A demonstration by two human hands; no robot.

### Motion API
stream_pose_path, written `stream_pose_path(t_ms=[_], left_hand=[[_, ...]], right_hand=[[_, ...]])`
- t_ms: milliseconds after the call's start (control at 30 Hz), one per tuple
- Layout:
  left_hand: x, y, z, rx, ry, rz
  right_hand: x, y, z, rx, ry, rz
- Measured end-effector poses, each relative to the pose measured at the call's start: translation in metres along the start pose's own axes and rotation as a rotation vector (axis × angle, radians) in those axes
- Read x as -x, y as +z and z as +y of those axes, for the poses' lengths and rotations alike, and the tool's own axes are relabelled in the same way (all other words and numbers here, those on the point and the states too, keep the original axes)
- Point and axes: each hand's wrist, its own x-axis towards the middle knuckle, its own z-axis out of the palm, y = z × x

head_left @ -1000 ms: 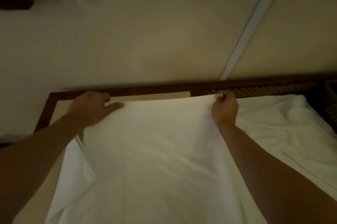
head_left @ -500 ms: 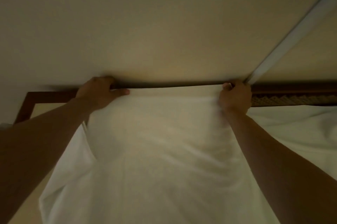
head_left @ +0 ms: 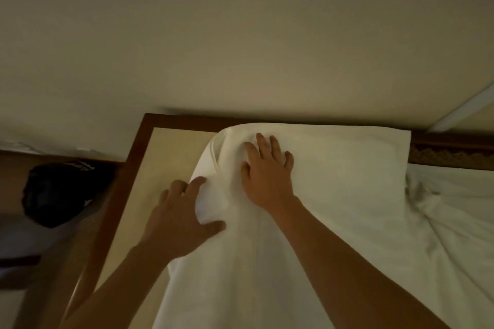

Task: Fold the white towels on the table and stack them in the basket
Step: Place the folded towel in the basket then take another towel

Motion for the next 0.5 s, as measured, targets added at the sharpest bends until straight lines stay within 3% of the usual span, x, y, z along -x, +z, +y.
stream_pose_path(t_ms=[167, 333, 500], left_hand=[[-0.007, 0.0, -0.035, 0.333, 0.047, 0.22], [-0.03, -0.009, -0.061, 0.718, -0.27, 0.352], [-0.059, -0.016, -0.089, 0.785, -0.316, 0.406]], right_hand=[[-0.011, 0.017, -0.015, 0.016, 0.116, -0.034], [-0.008, 0.028, -0.021, 0.099, 0.141, 0.043], [-0.008, 0.03, -0.02, 0.122, 0.154, 0.048]])
